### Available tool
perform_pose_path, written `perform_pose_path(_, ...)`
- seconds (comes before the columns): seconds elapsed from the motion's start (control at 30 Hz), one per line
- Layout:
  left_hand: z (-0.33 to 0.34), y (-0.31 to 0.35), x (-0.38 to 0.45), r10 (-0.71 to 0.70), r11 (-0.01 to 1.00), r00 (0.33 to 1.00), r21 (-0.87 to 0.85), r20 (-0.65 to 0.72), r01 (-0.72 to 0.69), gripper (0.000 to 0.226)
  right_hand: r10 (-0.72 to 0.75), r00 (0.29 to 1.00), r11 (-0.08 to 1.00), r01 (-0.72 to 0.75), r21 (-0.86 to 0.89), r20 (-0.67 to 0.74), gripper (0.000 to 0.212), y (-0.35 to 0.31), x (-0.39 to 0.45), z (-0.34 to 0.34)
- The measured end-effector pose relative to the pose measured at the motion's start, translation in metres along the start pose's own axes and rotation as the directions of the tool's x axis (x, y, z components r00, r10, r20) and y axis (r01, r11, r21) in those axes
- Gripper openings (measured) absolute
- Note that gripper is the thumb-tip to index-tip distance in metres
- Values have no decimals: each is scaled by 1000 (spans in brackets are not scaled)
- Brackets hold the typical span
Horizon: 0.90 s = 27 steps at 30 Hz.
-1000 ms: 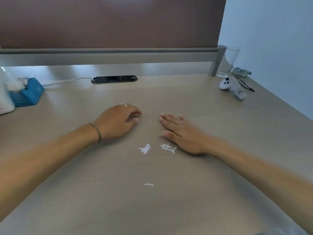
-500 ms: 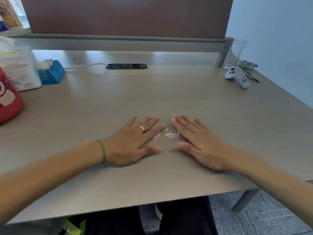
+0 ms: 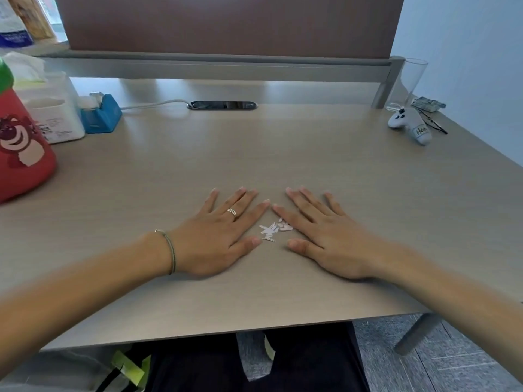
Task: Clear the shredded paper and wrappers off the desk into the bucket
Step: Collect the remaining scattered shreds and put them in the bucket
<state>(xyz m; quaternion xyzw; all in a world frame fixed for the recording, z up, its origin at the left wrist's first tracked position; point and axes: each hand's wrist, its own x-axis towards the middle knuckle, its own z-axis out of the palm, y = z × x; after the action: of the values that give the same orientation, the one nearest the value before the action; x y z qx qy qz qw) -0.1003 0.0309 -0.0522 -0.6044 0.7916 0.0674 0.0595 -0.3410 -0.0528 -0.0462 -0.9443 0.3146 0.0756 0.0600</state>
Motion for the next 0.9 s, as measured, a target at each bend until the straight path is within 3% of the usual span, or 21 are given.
perform_pose_path(0.07, 1, 4, 8, -2, 1000, 1000, 7, -8, 3, 65, -37, 998, 999, 37, 6, -58, 71, 2, -5, 1)
perform_pose_path(0.17, 3, 11, 22, 1, 1000, 999, -15, -44, -2, 62, 59, 936, 996, -32, 83, -347, 64, 15, -12, 1)
perform_pose_path(0.27, 5, 13, 30, 16, 998, 996, -61, -87, -21, 60, 33, 852, 992, -91, -85, -522, 54, 20, -11, -1)
perform_pose_path(0.4, 3, -1, 28, -26, 959, 957, -277, -290, -58, 60, -8, 893, 981, -81, -178, -450, 58, 2, 8, 0)
perform_pose_path(0.5, 3, -15, 27, -70, 946, 903, -314, -424, -75, 53, -29, 901, 980, -60, -191, -433, 65, -14, 24, -1)
perform_pose_path(0.63, 3, -21, 28, -111, 939, 875, -339, -471, -64, 46, -33, 917, 983, -41, -177, -398, 69, -25, 37, -9)
perform_pose_path(0.8, 6, -21, 30, -121, 940, 859, -336, -498, -62, 38, -211, 899, 946, 89, -310, -384, 47, -23, 42, -10)
perform_pose_path(0.9, 4, -21, 29, -119, 942, 864, -331, -490, -59, 39, -233, 906, 922, 89, -378, -355, 38, -16, 42, -8)
